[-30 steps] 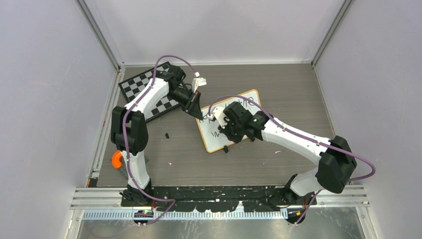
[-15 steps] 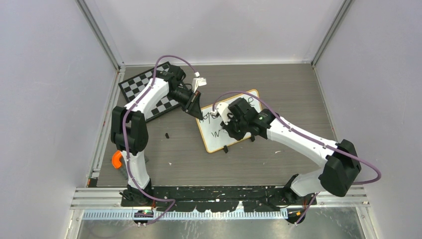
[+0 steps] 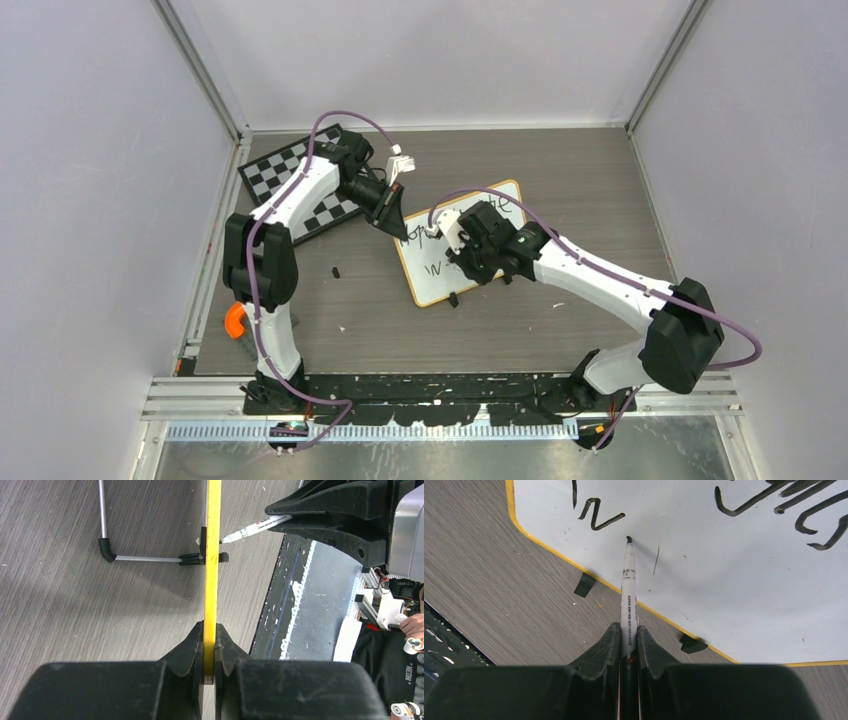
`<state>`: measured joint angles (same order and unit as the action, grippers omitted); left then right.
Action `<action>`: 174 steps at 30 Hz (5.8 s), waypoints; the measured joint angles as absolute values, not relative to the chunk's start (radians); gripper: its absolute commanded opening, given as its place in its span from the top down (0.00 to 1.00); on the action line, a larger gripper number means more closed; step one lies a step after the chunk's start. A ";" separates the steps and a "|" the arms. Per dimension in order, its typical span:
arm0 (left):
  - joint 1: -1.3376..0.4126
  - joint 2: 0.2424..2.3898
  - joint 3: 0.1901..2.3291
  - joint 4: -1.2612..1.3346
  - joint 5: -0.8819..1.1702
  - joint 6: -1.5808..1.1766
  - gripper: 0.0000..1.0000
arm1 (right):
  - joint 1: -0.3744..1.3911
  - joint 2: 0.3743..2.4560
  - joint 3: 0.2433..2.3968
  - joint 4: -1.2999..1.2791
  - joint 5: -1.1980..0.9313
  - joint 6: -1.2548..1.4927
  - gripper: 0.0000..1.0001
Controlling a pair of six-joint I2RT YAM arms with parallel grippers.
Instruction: Write a sentence on the whiteboard
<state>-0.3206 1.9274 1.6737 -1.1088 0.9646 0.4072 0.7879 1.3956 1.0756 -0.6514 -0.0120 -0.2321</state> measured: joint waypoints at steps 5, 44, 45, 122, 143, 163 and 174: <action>-0.321 1.927 1.673 -1.108 0.964 0.408 1.00 | 0.789 1.404 1.076 -0.651 0.007 -0.228 1.00; -0.318 1.946 1.694 -1.116 0.967 0.421 1.00 | 0.783 1.447 1.128 -0.651 -0.031 -0.210 1.00; -0.318 1.946 1.694 -1.116 0.967 0.421 1.00 | 0.783 1.447 1.128 -0.651 -0.031 -0.210 1.00; -0.319 1.959 1.713 -1.121 0.969 0.419 1.00 | 0.743 1.415 1.136 -0.678 -0.020 -0.229 1.00; -0.319 1.959 1.713 -1.121 0.968 0.420 1.00 | 0.735 1.431 1.129 -0.679 0.001 -0.230 1.00; -0.319 1.961 1.715 -1.121 0.968 0.420 1.00 | 0.693 1.431 1.135 -0.713 -0.002 -0.234 1.00; -0.318 1.966 1.719 -1.124 0.968 0.420 1.00 | 0.677 1.431 1.158 -0.715 -0.002 -0.234 1.00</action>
<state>-0.3183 1.9659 1.7187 -1.1244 0.9684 0.4198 0.6765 1.4311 1.1576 -0.7155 -0.0025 -0.2337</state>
